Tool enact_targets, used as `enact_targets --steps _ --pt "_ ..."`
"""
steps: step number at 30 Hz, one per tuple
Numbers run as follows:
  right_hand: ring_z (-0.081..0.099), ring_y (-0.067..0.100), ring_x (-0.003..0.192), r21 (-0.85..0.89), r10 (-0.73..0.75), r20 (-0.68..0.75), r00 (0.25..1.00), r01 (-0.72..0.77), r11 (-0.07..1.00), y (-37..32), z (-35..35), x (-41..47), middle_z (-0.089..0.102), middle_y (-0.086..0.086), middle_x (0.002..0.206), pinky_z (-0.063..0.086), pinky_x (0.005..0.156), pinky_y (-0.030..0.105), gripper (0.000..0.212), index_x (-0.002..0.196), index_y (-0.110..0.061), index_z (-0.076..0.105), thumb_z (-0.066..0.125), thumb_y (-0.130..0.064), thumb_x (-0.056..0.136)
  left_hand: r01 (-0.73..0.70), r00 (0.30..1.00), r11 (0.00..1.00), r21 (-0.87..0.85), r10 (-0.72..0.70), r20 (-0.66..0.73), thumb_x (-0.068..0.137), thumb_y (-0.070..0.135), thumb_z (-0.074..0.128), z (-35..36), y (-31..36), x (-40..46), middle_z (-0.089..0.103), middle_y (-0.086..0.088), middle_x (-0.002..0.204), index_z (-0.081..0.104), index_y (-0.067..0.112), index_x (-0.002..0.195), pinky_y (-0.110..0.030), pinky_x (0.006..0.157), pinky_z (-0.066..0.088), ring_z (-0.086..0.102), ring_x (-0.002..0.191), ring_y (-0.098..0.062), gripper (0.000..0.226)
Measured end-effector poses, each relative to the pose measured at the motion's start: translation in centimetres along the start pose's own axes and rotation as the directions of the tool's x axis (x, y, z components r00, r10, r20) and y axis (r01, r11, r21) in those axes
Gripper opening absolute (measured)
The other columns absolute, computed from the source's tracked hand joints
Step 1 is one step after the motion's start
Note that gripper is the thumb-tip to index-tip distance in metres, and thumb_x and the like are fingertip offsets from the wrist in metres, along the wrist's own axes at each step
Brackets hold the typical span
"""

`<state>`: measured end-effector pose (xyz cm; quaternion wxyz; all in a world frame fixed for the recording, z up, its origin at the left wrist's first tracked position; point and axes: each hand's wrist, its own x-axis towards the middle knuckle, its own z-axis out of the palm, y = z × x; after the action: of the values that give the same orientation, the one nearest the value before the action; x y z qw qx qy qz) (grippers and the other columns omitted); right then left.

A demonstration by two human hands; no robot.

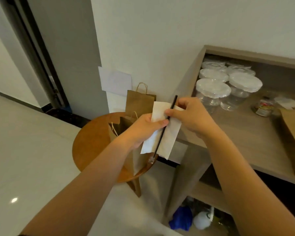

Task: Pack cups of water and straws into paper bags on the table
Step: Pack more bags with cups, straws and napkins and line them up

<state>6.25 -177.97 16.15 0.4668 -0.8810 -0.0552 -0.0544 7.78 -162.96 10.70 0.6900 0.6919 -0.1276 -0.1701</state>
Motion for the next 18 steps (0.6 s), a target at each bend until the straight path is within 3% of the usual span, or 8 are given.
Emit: enact_targets --steps 4,6,11,15,18 --pt "0.050 0.000 0.060 -0.101 -0.043 0.003 0.999 0.043 0.994 0.0 4.1 2.2 0.055 -0.013 0.068 0.034 0.052 0.013 0.014 0.074 -0.024 0.059 0.066 -0.025 0.086 0.034 0.996 0.998 0.060 -0.028 -0.088 0.090 0.031 0.059 -3.8 -1.6 0.6 0.070 0.007 0.097 0.063 0.027 0.103 -0.026 0.077 0.053 0.065 0.093 -0.013 0.013" --pt "0.052 0.001 0.062 -0.129 -0.075 -0.019 0.997 0.072 0.989 0.1 6.2 3.4 0.055 -0.014 0.070 0.033 0.051 0.011 0.018 0.073 -0.029 0.054 0.063 -0.025 0.088 0.041 0.991 0.995 0.096 -0.029 -0.127 0.090 0.033 0.059 -5.7 -2.0 1.4 0.070 0.006 0.095 0.063 0.027 0.100 -0.027 0.079 0.053 0.065 0.094 -0.015 0.012" --pt "0.051 0.001 0.062 -0.088 -0.083 -0.112 0.990 0.073 0.993 1.3 11.1 7.1 0.051 -0.016 0.071 0.033 0.052 0.008 0.028 0.068 -0.033 0.045 0.058 -0.024 0.091 0.095 0.974 0.979 0.183 -0.054 -0.219 0.086 0.035 0.063 -10.2 -2.9 4.3 0.068 0.008 0.091 0.062 0.030 0.090 -0.021 0.070 0.050 0.063 0.090 -0.014 0.006" --pt "0.052 -0.001 0.069 -0.004 0.030 -0.138 0.990 -0.031 1.000 4.3 15.0 10.2 0.048 -0.020 0.077 0.034 0.052 0.005 0.009 0.085 -0.030 0.051 0.056 -0.027 0.092 0.158 0.967 0.948 0.277 -0.091 -0.240 0.089 0.018 0.062 -14.0 -4.4 7.0 0.066 0.000 0.103 0.064 0.016 0.106 -0.022 0.085 0.048 0.060 0.100 -0.015 0.017" --pt "0.048 -0.003 0.069 -0.051 0.082 -0.121 0.989 -0.089 0.995 7.2 17.7 12.4 0.047 -0.020 0.080 0.032 0.053 0.003 0.004 0.095 -0.024 0.057 0.056 -0.027 0.093 0.241 0.943 0.921 0.305 -0.148 -0.298 0.091 0.014 0.060 -16.3 -5.9 8.7 0.064 0.001 0.103 0.065 0.018 0.104 -0.014 0.076 0.042 0.057 0.099 -0.012 0.015"
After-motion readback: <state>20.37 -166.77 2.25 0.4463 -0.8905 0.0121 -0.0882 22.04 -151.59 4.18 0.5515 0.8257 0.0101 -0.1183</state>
